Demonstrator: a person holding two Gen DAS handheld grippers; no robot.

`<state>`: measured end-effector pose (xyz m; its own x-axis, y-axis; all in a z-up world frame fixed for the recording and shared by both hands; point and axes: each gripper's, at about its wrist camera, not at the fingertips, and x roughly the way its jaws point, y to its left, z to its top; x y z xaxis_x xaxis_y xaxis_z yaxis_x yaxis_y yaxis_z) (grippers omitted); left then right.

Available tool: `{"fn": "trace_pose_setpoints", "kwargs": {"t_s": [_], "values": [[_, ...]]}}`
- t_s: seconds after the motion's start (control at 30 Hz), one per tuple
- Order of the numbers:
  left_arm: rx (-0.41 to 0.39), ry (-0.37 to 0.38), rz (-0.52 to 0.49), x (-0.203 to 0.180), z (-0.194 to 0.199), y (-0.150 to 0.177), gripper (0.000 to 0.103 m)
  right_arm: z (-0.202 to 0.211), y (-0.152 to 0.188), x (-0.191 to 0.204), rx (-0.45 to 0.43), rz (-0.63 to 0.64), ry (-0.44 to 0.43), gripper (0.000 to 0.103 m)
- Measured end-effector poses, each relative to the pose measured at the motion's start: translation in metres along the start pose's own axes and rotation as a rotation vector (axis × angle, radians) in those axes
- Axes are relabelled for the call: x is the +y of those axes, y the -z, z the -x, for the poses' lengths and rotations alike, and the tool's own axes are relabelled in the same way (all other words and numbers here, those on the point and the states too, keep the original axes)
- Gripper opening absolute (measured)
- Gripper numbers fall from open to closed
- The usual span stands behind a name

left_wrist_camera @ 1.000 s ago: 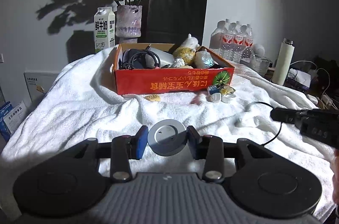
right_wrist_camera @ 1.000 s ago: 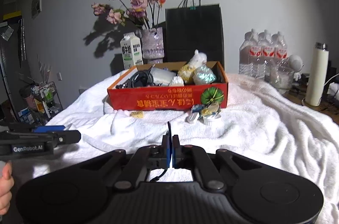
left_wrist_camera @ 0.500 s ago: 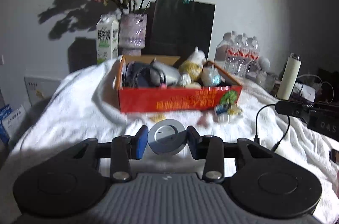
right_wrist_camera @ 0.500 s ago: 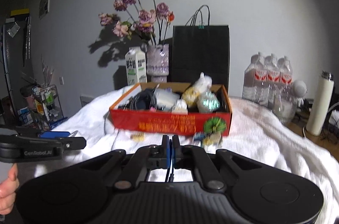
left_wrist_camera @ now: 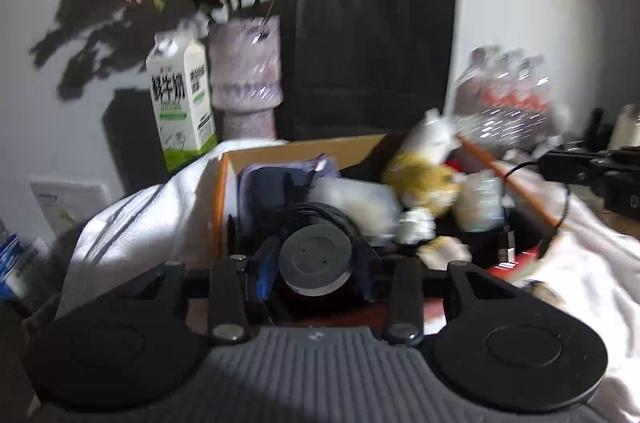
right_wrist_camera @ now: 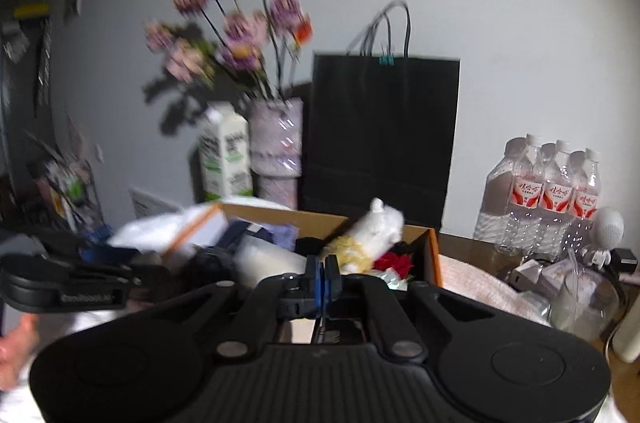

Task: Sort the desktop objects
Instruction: 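Carry the puck and short cable into the orange box and release both, then withdraw both tools from the box back over the towel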

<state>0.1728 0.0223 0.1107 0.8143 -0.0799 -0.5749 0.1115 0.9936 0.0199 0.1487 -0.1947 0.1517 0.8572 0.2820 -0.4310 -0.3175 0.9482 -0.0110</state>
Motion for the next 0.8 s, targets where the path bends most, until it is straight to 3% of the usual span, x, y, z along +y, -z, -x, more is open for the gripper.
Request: {"fn": "trace_pose_setpoints", "kwargs": {"t_s": [0.2,0.23,0.3,0.33,0.37,0.43,0.47,0.6,0.7,0.8], "values": [[0.080,0.000,0.015,0.002,-0.048,-0.005,0.044,-0.075,-0.003,-0.003,0.125,0.045,0.014,0.002],[0.082,-0.003,0.025,0.003,-0.049,-0.005,0.049,-0.084,-0.001,-0.001,0.141,0.061,0.010,0.005],[0.073,-0.011,0.044,0.005,-0.045,-0.007,0.074,-0.096,0.003,0.004,0.180,0.079,0.031,0.014],[0.052,-0.006,0.051,0.006,-0.040,-0.007,0.074,-0.100,0.003,0.005,0.194,0.079,0.046,0.022],[0.038,0.002,0.049,0.006,-0.036,-0.009,0.074,-0.100,0.003,0.006,0.196,0.074,0.059,0.027],[0.028,0.010,0.044,0.005,-0.028,-0.011,0.076,-0.093,0.003,0.007,0.161,0.042,0.077,0.052],[0.025,0.002,0.048,0.004,-0.024,-0.012,0.081,-0.088,0.003,0.008,0.144,0.028,0.080,0.056],[-0.006,-0.035,0.042,-0.002,-0.002,-0.007,0.102,-0.061,0.009,0.012,0.108,-0.003,0.084,0.073],[-0.023,-0.067,0.059,-0.004,0.016,0.007,0.103,-0.040,0.023,0.015,0.088,-0.011,0.085,0.082],[0.021,-0.074,0.088,-0.006,0.030,0.025,0.103,-0.018,0.044,0.016,0.102,-0.033,0.081,0.082]]}}
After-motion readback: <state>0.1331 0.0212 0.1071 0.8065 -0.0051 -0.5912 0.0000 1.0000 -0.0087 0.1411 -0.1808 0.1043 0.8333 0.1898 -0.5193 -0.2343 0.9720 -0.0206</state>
